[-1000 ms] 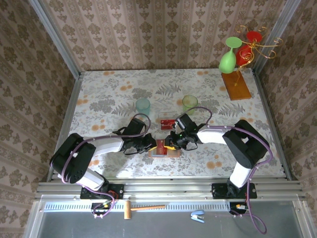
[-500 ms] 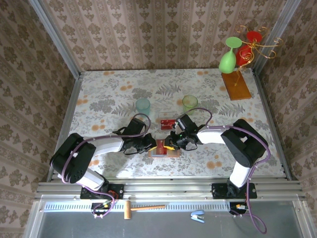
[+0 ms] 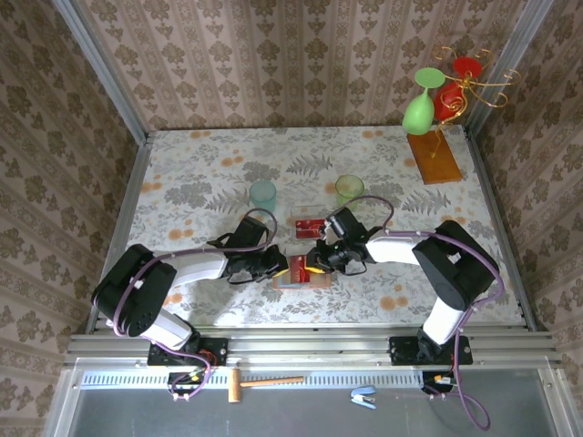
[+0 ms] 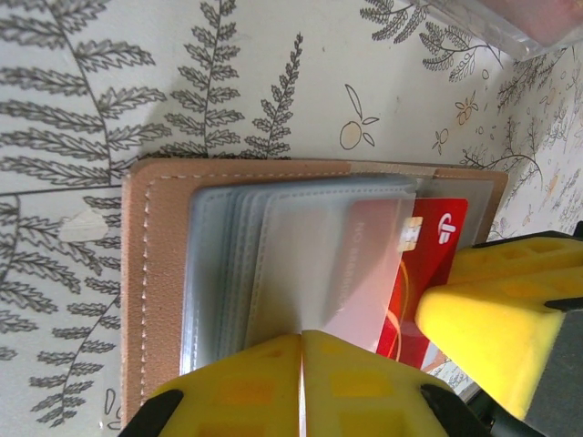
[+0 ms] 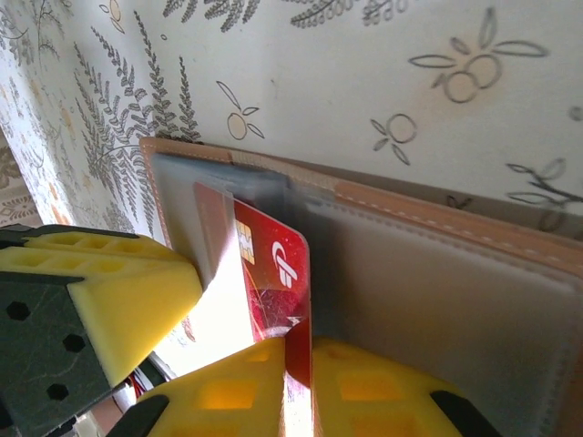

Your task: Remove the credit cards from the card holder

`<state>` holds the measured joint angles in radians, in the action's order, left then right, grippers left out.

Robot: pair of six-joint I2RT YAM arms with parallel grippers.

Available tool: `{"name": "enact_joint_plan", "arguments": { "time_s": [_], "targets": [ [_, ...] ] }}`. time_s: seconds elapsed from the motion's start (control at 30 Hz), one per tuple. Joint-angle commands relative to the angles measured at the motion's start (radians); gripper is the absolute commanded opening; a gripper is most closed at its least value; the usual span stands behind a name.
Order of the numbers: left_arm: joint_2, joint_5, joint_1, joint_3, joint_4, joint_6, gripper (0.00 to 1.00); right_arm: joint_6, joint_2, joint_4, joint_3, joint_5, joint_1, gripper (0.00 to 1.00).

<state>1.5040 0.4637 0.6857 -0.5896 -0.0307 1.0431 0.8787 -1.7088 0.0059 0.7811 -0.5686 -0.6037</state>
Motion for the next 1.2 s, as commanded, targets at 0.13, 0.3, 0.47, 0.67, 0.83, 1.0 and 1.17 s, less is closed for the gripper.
{"name": "enact_joint_plan", "arguments": {
  "time_s": [0.13,0.3,0.47,0.67,0.83,1.0,1.17],
  "targets": [
    [-0.010,-0.034,-0.002,0.008,0.045,-0.002,0.10,-0.092,0.060,-0.154,-0.002,0.044,0.030,0.12],
    [-0.022,-0.052,0.004,0.024,0.031,0.016,0.10,-0.138,0.081,-0.224,0.017,0.062,0.038,0.12],
    [-0.028,-0.064,0.013,0.036,0.011,0.035,0.10,-0.168,0.079,-0.270,0.051,0.065,0.038,0.12],
    [-0.031,-0.065,0.014,0.037,0.005,0.038,0.10,-0.175,0.082,-0.293,0.073,0.078,0.038,0.12],
    [-0.030,-0.059,0.014,0.033,0.004,0.034,0.10,-0.152,0.088,-0.275,0.074,0.078,0.034,0.12],
    [-0.026,-0.052,0.015,0.031,0.000,0.032,0.12,-0.147,0.083,-0.281,0.097,0.092,0.002,0.13],
    [-0.025,-0.046,0.013,0.031,-0.006,0.031,0.13,-0.128,0.084,-0.295,0.126,0.104,-0.029,0.16]
  ]
}}
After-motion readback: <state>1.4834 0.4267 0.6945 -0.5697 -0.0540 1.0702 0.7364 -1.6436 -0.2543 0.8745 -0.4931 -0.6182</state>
